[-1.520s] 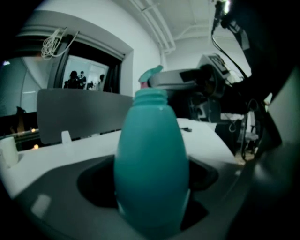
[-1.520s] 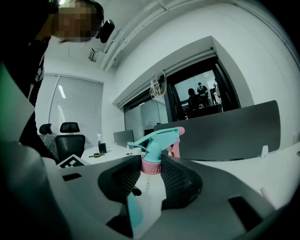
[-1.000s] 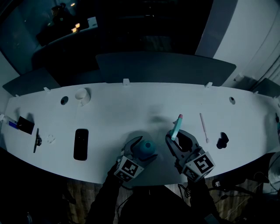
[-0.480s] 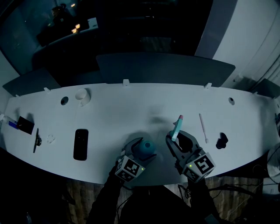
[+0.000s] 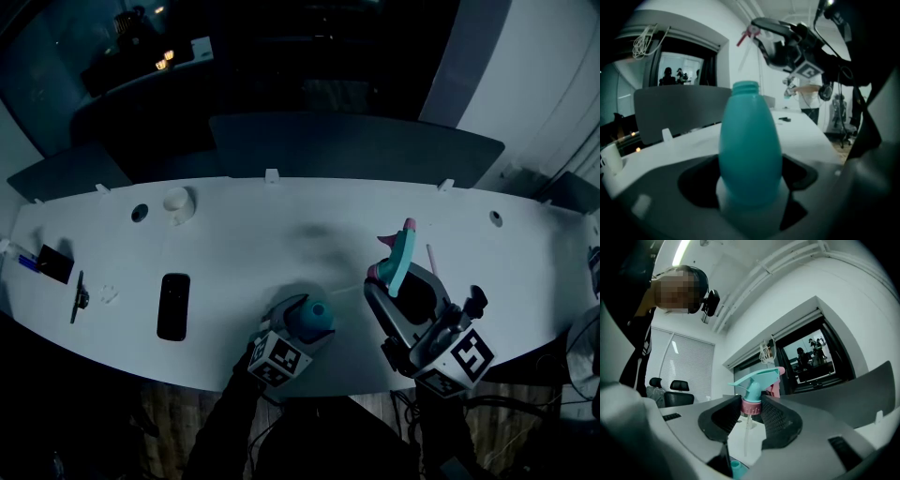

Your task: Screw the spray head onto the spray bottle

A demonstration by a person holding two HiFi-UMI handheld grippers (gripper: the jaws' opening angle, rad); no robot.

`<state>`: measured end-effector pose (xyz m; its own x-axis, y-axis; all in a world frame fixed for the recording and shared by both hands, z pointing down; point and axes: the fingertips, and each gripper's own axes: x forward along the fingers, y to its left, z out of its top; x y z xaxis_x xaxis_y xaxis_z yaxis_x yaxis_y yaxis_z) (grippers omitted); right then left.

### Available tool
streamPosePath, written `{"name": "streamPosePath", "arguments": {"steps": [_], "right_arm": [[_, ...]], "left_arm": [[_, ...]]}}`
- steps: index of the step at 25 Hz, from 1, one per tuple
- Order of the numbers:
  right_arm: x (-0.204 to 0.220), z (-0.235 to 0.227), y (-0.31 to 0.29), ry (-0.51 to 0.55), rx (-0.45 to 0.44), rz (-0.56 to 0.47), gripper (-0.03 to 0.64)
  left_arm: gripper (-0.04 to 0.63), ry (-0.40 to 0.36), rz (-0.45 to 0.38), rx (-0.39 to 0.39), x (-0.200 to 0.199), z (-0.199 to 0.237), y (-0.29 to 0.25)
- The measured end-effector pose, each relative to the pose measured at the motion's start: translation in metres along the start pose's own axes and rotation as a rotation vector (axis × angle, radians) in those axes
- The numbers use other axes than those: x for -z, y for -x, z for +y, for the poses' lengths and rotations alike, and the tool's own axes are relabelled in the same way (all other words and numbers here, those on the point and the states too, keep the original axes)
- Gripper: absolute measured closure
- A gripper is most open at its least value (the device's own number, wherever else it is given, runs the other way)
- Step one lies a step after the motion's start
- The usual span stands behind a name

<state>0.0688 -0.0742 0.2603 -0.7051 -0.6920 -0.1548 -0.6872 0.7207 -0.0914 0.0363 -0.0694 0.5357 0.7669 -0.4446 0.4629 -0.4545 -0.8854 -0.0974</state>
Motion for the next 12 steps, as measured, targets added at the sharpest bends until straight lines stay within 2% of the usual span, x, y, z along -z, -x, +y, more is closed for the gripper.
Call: {"name": "streamPosePath", "arguments": {"steps": [6, 12], "right_arm": [[0.024, 0.029, -0.017, 0.032, -0.118, 0.134, 0.494], [0.063, 0.035, -0.027, 0.048, -0.145, 0.241, 0.494]], "left_arm": [[0.192, -0.005, 0.006, -0.006, -0.001, -0.001, -0.002], [0.192, -0.010, 0.009, -0.012, -0.001, -0.001, -0.002]]}}
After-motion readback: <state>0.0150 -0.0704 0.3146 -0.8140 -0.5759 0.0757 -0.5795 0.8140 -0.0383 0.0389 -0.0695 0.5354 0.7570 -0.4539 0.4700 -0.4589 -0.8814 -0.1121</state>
